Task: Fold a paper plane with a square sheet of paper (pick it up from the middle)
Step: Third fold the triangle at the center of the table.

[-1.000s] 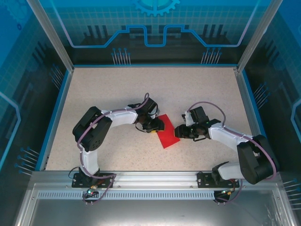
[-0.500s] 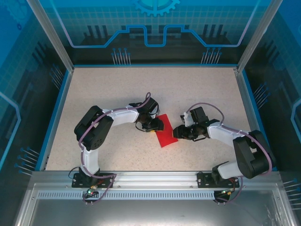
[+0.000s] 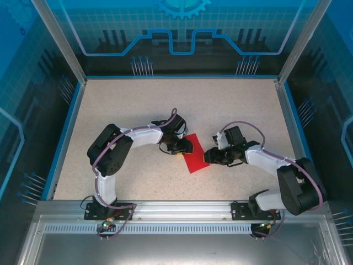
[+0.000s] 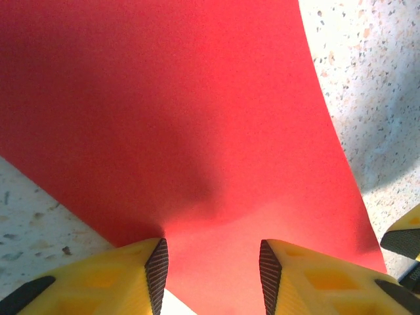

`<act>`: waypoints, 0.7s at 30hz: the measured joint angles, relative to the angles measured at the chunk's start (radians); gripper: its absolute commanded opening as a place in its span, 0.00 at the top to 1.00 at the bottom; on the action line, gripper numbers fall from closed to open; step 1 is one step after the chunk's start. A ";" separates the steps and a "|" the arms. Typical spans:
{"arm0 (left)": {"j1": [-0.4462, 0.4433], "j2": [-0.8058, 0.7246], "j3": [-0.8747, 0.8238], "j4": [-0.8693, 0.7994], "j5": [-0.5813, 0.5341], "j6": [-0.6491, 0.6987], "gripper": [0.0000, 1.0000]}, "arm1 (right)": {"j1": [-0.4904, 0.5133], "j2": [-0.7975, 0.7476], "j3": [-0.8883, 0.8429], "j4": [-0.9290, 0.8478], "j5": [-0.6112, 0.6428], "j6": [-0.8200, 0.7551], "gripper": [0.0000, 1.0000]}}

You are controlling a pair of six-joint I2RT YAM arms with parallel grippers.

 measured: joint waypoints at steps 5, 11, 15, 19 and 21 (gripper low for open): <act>0.000 0.012 0.003 0.018 0.016 0.000 0.55 | 0.000 0.019 0.000 -0.010 0.013 0.000 0.58; 0.000 0.027 0.020 0.024 0.031 0.001 0.55 | 0.001 0.019 -0.002 -0.017 0.026 0.001 0.65; 0.000 0.029 0.022 0.027 0.035 0.004 0.55 | 0.001 0.002 -0.011 -0.021 0.022 0.010 0.73; 0.000 0.030 0.027 0.027 0.038 0.004 0.55 | 0.001 -0.038 -0.012 -0.033 0.018 0.015 0.80; 0.000 0.033 0.033 0.027 0.041 0.004 0.55 | 0.001 -0.056 -0.012 -0.042 0.019 0.015 0.82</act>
